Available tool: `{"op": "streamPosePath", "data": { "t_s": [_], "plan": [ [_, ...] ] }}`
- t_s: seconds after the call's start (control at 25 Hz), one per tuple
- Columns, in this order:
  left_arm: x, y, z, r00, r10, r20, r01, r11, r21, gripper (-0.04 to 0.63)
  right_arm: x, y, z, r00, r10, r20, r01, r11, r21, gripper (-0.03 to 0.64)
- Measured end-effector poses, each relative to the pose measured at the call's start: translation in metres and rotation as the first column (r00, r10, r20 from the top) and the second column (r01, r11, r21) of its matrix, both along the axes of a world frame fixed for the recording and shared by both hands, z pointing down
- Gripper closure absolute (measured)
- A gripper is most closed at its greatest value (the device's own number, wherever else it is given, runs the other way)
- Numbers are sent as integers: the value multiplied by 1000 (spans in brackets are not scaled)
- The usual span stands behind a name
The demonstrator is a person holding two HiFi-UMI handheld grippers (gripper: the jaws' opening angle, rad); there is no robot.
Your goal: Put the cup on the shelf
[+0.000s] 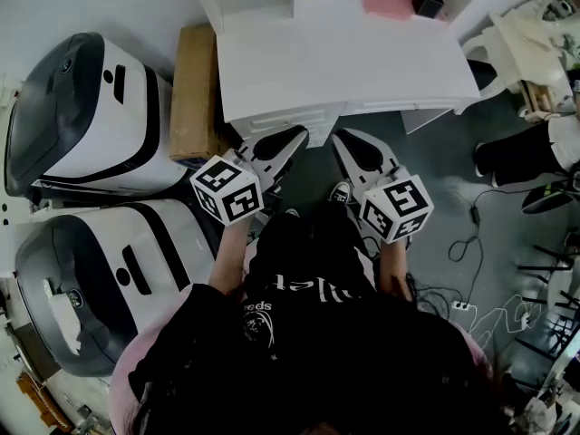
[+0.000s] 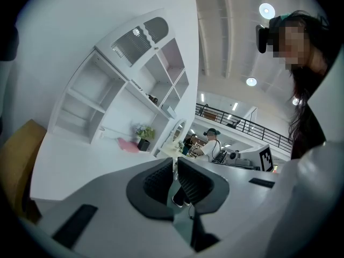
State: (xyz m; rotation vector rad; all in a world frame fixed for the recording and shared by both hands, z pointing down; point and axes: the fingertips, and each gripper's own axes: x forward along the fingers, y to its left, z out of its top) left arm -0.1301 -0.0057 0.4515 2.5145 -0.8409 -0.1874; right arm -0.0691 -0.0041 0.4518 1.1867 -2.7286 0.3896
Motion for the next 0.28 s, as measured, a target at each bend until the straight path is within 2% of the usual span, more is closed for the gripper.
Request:
{"op": "streamPosePath", "data": {
  "t_s": [0.28],
  "plan": [
    [6,4,-1,1000,12,-5,-12,1000,-2,557,6,2,1,1000,15,-4,-15,1000,-3,552]
  ]
}}
